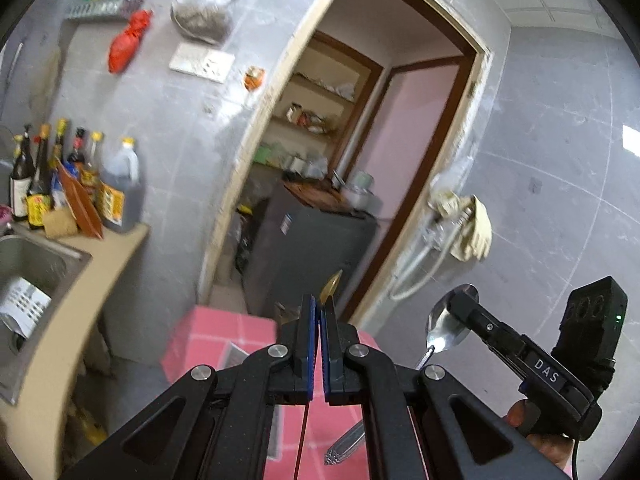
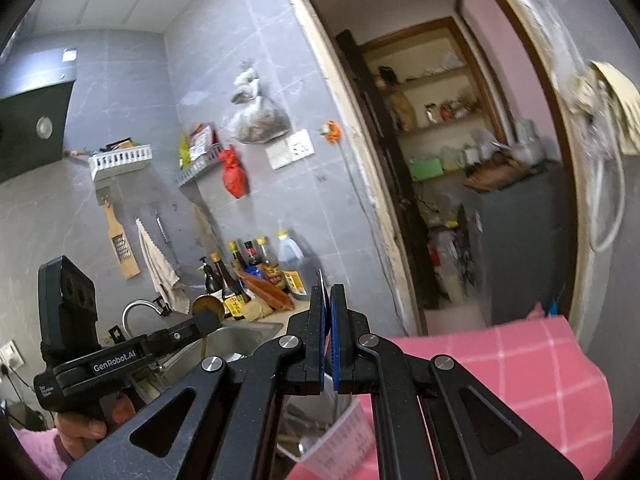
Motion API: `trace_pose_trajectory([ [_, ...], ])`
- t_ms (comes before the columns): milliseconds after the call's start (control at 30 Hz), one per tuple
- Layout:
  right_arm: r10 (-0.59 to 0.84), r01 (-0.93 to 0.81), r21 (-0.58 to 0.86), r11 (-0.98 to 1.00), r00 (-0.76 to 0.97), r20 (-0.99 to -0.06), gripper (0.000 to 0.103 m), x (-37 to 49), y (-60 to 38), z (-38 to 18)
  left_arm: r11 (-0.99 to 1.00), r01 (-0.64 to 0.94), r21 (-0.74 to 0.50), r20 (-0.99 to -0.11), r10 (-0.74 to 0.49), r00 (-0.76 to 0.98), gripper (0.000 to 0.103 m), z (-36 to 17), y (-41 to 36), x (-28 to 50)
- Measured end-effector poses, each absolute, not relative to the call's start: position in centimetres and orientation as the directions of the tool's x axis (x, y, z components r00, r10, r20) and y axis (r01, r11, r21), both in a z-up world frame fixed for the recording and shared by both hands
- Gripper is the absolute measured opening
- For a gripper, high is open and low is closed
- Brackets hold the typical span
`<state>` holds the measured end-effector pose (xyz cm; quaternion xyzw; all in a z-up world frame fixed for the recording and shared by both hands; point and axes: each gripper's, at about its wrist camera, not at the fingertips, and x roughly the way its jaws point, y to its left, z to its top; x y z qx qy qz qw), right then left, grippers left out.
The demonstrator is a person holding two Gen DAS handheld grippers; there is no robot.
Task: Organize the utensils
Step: 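Lower the gold spoon into the caddy with the left tool while the right tool lowers the silver spoon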
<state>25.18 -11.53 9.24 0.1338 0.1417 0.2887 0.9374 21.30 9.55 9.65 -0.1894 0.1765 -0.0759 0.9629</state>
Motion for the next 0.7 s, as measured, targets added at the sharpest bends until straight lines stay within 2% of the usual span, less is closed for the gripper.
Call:
trace_pose_trajectory([
  [167,0.576,-0.524,0.265,0.809,0.797,-0.183,0.003,26.0,-8.9,9.7,0.916,0.064,-0.395,-0.28,-0.187,0.942,0.003,9.6,11.6,22.4],
  [500,0.529,-0.504,0.167,0.848,0.828,-0.187,0.003,27.7,-6.7,7.8,0.833,0.115,-0.542,-0.222,-0.273,0.936,0.003,6.5,13.9,25.7],
  [700,0.49,-0.477,0.11,0.872,0.847,-0.205,0.003,27.9,-6.0,5.9,0.85,0.092,-0.519,-0.213,-0.233,0.949,0.003,4.8,13.3,27.6],
])
